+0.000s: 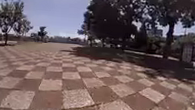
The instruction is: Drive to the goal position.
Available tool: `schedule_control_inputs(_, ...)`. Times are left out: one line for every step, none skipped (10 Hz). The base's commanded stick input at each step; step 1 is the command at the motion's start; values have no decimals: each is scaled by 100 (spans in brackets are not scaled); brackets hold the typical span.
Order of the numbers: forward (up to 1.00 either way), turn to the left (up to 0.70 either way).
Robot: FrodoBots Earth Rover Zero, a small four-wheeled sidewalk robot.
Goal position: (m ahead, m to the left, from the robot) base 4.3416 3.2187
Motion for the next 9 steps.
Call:
schedule_control_inputs(70,-7)
schedule_control_inputs(70,0)
schedule_control_inputs(70,0)
schedule_control_inputs(70,27)
schedule_control_inputs(70,27)
schedule_control_inputs(70,27)
schedule_control_inputs(70,27)
schedule_control_inputs(70,27)
schedule_control_inputs(70,27)
